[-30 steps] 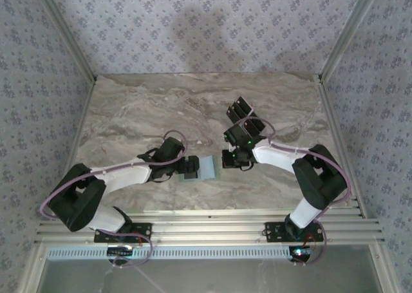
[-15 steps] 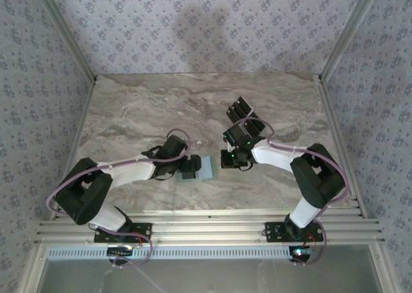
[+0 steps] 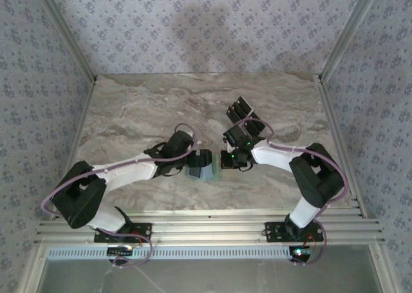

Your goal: Put the credit cards into the card holder

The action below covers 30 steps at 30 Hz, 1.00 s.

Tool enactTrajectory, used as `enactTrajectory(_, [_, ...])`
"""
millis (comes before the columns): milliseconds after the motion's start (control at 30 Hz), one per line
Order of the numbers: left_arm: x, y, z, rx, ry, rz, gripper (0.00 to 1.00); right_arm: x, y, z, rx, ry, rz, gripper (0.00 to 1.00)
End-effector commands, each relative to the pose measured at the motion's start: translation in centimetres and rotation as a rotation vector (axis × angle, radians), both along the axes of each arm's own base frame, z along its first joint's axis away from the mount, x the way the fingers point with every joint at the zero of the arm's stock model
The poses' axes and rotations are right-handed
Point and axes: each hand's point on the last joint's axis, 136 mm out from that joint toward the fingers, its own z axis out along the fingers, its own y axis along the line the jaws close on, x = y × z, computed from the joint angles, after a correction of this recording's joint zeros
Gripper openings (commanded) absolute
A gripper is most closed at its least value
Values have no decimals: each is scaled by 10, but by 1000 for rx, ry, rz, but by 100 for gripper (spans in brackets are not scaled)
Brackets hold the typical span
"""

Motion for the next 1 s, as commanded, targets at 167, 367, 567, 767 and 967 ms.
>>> enactTrajectory(167, [-1,-53,39,-112,-55,-60,100,-1,-7,-3,11,22,-31,0])
enactTrajectory(367, [-6,-68,11,-83,-6,-63,100,1,-21,13,40,-4,-78,26])
enactTrajectory(567, [-5,-68,2,-65,10,-56,100,-7,-42,36,66,-44,-126,36])
enactTrajectory(767, [-1,-70,-11,-33,48,-42,100,-21,-60,56,100,-82,-187,38])
enactTrajectory(967, [6,-71,2,-12,16,-53,100,-41,-70,64,164,-93,-245,38])
